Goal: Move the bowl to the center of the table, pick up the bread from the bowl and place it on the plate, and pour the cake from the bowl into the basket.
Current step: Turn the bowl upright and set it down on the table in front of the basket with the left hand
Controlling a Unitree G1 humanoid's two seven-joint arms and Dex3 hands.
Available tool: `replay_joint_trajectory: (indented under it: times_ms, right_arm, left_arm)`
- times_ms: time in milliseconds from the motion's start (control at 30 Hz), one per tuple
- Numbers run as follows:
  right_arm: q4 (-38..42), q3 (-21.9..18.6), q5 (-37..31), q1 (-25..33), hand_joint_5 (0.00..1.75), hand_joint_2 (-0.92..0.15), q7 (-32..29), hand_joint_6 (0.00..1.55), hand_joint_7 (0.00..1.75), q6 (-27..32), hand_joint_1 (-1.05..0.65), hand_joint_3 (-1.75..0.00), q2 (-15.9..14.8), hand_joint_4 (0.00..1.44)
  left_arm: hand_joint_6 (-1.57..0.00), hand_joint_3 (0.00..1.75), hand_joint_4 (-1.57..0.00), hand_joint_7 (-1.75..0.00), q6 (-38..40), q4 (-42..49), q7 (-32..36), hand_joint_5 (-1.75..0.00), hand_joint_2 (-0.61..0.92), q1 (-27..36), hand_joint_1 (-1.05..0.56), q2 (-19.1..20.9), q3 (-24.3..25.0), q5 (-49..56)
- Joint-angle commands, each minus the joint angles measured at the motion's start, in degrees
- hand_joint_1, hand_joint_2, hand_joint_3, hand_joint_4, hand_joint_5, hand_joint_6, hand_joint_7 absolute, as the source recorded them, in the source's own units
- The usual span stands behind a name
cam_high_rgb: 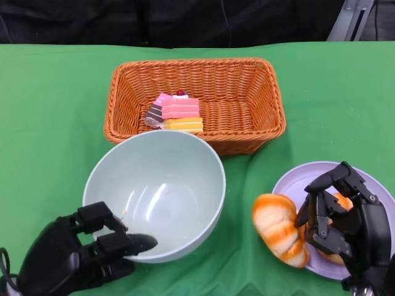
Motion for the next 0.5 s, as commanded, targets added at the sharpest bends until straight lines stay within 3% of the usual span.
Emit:
replay_joint_trajectory:
  times_ms: [33, 367, 500]
  right_arm:
    - [0.15, -0.54, 0.16, -0.11, 1.75, -0.56, -0.44, 0.55, 1.73, -0.33, -0.17, -1.19, -0.33, 0.82]
    - [0.22, -0.6, 0.73, -0.18, 1.75, -0.55, -0.01, 0.55, 1.74, -0.05, -0.18, -1.21, -0.44, 0.83]
    - [0.21, -0.62, 0.11, -0.16, 1.75, -0.55, -0.6, 0.55, 1.74, -0.15, -0.18, -1.21, -0.46, 0.83]
  left_arm:
    - [-0.89, 0.21, -0.66, -0.13, -1.61, -2.0, 3.59, -0.85, 0.92, 0.39, -0.31, 1.7, 2.31, -0.65]
    - [-0.92, 0.27, -0.66, -0.1, -5.67, -3.18, 3.59, -0.87, 0.92, 1.19, -0.38, 2.54, 5.12, -0.81]
    - [-0.91, 0.2, -0.64, -0.08, -6.41, -2.46, 3.59, -0.85, 0.92, 1.33, -0.41, 2.92, 5.0, -0.8]
